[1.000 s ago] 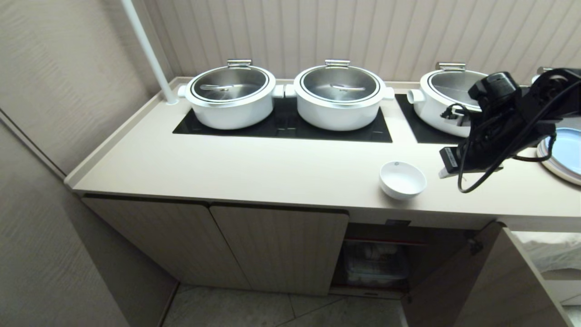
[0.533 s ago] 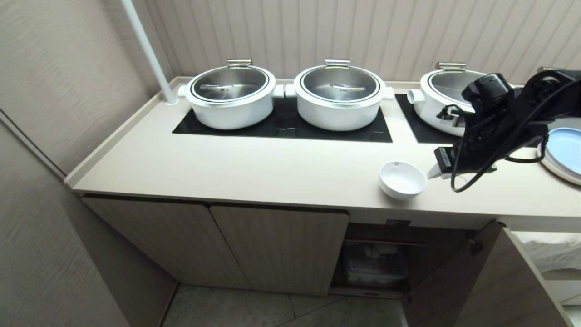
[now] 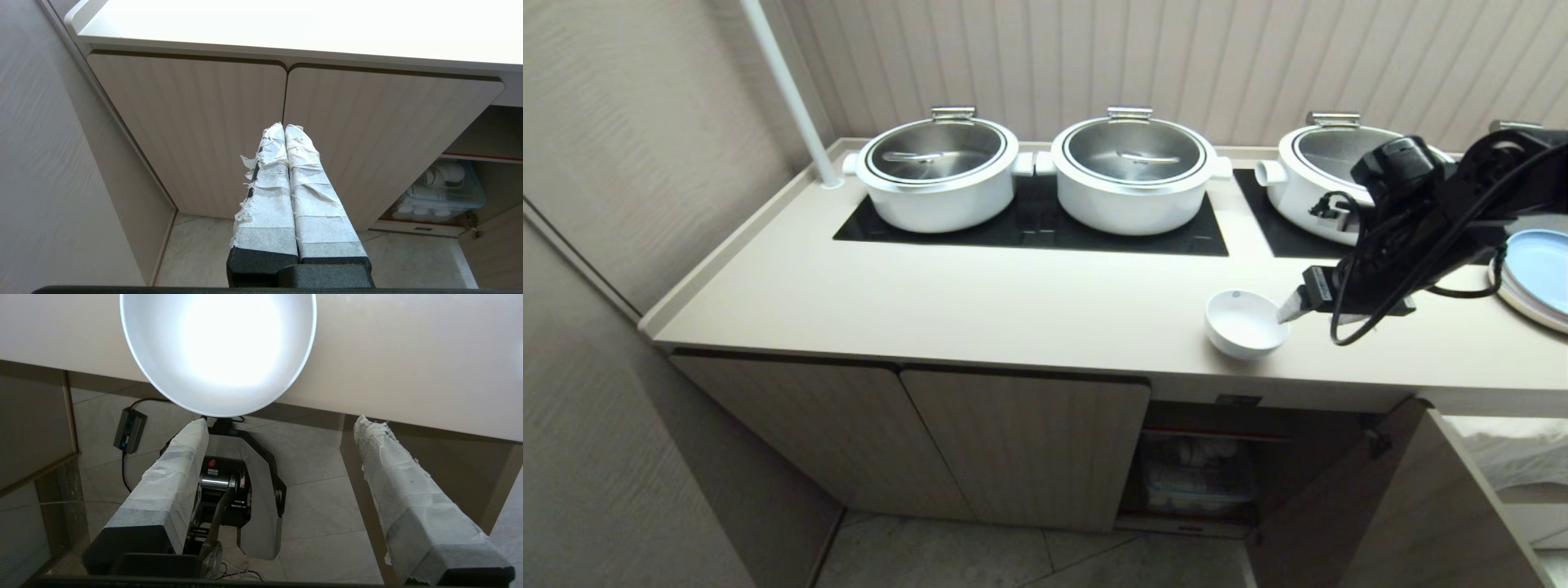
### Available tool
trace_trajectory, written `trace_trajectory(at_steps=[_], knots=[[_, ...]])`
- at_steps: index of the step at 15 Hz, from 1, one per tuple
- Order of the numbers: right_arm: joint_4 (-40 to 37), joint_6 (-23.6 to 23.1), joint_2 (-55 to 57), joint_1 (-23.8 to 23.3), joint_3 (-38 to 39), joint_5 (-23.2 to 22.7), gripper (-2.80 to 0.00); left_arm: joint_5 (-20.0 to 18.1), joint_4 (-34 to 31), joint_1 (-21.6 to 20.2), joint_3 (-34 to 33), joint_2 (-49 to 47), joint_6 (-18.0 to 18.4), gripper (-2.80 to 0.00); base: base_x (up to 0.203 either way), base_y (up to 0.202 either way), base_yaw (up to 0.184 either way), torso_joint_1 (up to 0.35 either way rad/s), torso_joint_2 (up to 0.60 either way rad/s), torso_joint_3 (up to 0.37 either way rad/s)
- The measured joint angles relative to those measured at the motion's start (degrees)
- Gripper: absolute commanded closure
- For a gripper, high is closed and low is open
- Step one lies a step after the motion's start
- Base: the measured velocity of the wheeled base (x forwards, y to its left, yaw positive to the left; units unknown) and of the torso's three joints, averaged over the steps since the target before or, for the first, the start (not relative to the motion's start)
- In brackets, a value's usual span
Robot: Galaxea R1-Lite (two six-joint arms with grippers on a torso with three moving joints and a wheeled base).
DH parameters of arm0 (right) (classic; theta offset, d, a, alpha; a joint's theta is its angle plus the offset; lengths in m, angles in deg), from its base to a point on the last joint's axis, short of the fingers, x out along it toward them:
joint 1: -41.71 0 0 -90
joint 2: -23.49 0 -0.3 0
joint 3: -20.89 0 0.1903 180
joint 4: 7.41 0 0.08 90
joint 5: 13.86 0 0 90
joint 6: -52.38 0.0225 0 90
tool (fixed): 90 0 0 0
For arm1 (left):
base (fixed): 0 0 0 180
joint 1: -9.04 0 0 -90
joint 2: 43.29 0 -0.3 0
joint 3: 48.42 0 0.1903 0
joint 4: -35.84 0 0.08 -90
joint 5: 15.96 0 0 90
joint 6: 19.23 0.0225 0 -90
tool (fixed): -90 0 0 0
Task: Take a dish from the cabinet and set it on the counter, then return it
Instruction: Pick up the bowl from the table
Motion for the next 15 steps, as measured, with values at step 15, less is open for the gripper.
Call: trace_trajectory(at_steps=[15], knots=[[3.97,5.01,7.78,-0.11,-3.30,1.52,-2.80,-0.05,0.00,0.00,0.00,0.00,-0.01,0.00,0.000,0.000,0.000,0.000,0.00,0.000]])
